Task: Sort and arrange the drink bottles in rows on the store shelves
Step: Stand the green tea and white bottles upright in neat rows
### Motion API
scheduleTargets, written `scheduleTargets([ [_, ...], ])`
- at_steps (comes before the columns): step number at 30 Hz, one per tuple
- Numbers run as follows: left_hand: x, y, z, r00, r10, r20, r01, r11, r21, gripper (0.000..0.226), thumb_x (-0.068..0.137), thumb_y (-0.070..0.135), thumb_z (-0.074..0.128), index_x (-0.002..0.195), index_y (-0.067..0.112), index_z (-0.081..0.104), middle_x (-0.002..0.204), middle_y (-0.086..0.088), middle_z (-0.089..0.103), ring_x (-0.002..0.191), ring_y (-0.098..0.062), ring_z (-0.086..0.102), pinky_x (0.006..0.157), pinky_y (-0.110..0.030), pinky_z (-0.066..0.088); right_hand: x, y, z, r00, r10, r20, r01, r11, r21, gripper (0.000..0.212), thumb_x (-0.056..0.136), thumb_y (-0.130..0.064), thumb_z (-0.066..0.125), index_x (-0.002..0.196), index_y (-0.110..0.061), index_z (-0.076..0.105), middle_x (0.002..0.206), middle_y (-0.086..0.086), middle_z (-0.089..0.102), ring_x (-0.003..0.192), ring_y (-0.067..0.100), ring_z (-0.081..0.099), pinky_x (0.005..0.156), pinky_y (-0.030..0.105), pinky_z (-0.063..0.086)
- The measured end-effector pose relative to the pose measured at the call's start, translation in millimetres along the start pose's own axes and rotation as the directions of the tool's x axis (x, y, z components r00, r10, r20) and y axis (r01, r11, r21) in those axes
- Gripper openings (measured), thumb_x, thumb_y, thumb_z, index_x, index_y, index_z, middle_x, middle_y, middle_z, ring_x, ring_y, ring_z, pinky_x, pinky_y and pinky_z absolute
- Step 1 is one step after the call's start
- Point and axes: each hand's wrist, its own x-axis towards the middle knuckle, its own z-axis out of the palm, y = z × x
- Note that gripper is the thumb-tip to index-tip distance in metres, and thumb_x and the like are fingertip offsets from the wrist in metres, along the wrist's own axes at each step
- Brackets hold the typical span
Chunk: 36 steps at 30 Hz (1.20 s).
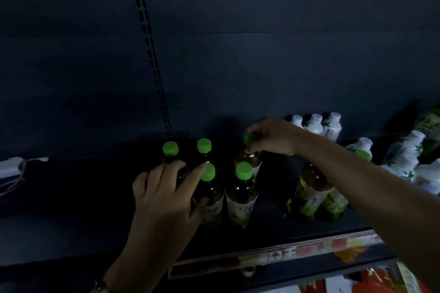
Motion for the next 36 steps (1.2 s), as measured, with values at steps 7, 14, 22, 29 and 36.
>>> scheduleTargets([
  [7, -8, -6, 1, 0.991, -0.054, 0.125, 0.066, 0.993, -0.095, 0.077, 0.082, 0.038, 0.07, 0.151, 0.036, 0.035, 0.146, -0.011, 0.041, 0.133, -0.031, 0.04, 0.097, -0.048, 0.048, 27, -19, 3, 0.976, -0.153, 0.153, 0.151, 0.988, 0.025, 0.035, 0.081, -0.024, 0.075, 0.115, -0.03, 0.067, 0.105, -0.012, 0.067, 0.096, 0.006, 0.06, 0.076, 0.017, 0.043],
  [14, -17, -15, 6, 0.99, -0.05, 0.135, 0.081, 0.969, -0.235, 0.084, 0.084, 0.053, 0.061, 0.155, 0.043, 0.017, 0.162, -0.008, 0.017, 0.142, -0.028, 0.031, 0.103, -0.046, 0.045, 10, -14, 6, 0.989, -0.106, 0.105, 0.09, 0.985, 0.145, 0.048, 0.085, -0.036, 0.071, 0.131, -0.035, 0.054, 0.128, -0.01, 0.059, 0.115, 0.009, 0.056, 0.1, 0.025, 0.043],
  [22, -27, -23, 14, 0.988, -0.145, 0.056, 0.154, 0.883, -0.443, 0.098, 0.084, 0.057, 0.06, 0.143, 0.059, -0.017, 0.158, 0.007, 0.014, 0.14, -0.013, 0.033, 0.096, -0.028, 0.044, -64, -18, 40, 0.998, -0.056, -0.03, 0.064, 0.876, 0.478, 0.072, 0.075, -0.057, 0.072, 0.138, -0.047, 0.039, 0.134, -0.019, 0.048, 0.121, -0.001, 0.049, 0.101, 0.025, 0.044],
  [29, -38, -38, 22, 0.99, -0.134, 0.051, 0.142, 0.844, -0.518, 0.096, 0.088, 0.051, 0.063, 0.145, 0.06, -0.013, 0.152, 0.006, 0.026, 0.129, -0.004, 0.036, 0.09, -0.028, 0.046, -84, -29, 84, 0.995, -0.078, -0.065, 0.1, 0.868, 0.486, 0.107, 0.07, -0.04, 0.086, 0.142, -0.06, 0.009, 0.14, -0.039, 0.037, 0.132, -0.011, 0.037, 0.111, 0.028, 0.038],
  [36, -37, -42, 21, 0.995, -0.086, 0.044, 0.097, 0.868, -0.487, 0.095, 0.088, 0.043, 0.067, 0.15, 0.052, -0.004, 0.149, 0.004, 0.033, 0.129, -0.008, 0.044, 0.088, -0.022, 0.045, -35, -63, 33, 0.965, 0.02, -0.262, 0.023, 0.987, 0.161, 0.073, 0.087, -0.058, 0.058, 0.15, -0.03, 0.033, 0.151, -0.002, 0.038, 0.136, 0.018, 0.039, 0.106, 0.034, 0.037],
])
